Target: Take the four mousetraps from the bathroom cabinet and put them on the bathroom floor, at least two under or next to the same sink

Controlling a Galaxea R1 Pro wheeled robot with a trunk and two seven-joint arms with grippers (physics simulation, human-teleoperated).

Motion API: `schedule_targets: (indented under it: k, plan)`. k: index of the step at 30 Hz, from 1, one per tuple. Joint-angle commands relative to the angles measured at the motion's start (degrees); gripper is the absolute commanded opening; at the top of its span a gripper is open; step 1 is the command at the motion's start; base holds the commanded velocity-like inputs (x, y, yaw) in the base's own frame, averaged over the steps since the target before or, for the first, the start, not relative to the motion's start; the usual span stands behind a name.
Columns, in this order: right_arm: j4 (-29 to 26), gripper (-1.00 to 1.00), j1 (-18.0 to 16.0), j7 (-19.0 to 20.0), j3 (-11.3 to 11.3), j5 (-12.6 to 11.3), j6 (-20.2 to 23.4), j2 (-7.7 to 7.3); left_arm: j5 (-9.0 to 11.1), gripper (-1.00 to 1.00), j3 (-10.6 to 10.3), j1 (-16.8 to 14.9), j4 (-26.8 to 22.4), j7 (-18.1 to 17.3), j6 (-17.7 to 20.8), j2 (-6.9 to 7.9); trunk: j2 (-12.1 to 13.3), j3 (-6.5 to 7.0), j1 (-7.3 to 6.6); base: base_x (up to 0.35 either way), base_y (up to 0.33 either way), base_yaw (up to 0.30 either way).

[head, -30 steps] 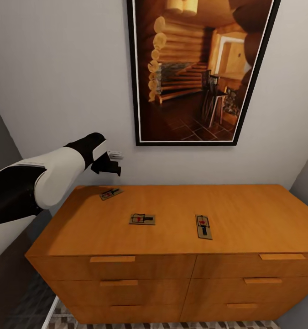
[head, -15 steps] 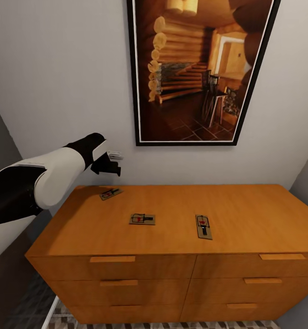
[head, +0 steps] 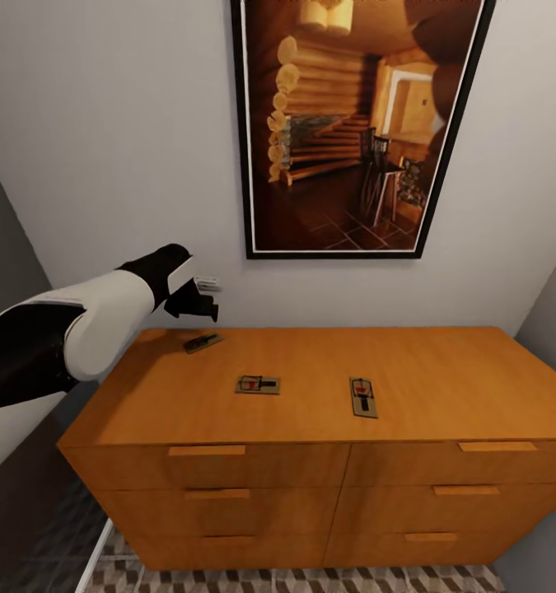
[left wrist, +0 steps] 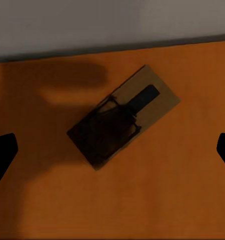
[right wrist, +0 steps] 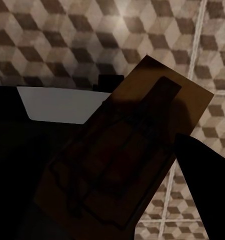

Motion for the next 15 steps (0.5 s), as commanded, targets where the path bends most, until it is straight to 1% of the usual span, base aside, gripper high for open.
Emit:
schedule_targets:
  k: [1,15]
  plan:
    - [-0.1,-1.0,0.0,0.0,-0.5,0.6,0.3,-0.01,0.1,1.0,-0.2,0.0,0.1,0.0,0.0,-0.01,0.0,-0.05,-0.01,-0.054,0.0,0.0]
    - [-0.1,-1.0,0.0,0.0,-0.5,0.6,0.2,-0.06,0.1,1.0,-0.2,0.1,0.1,0.0,0.0,0.05,0.0,-0.06,-0.01,-0.009,0.0,0.0]
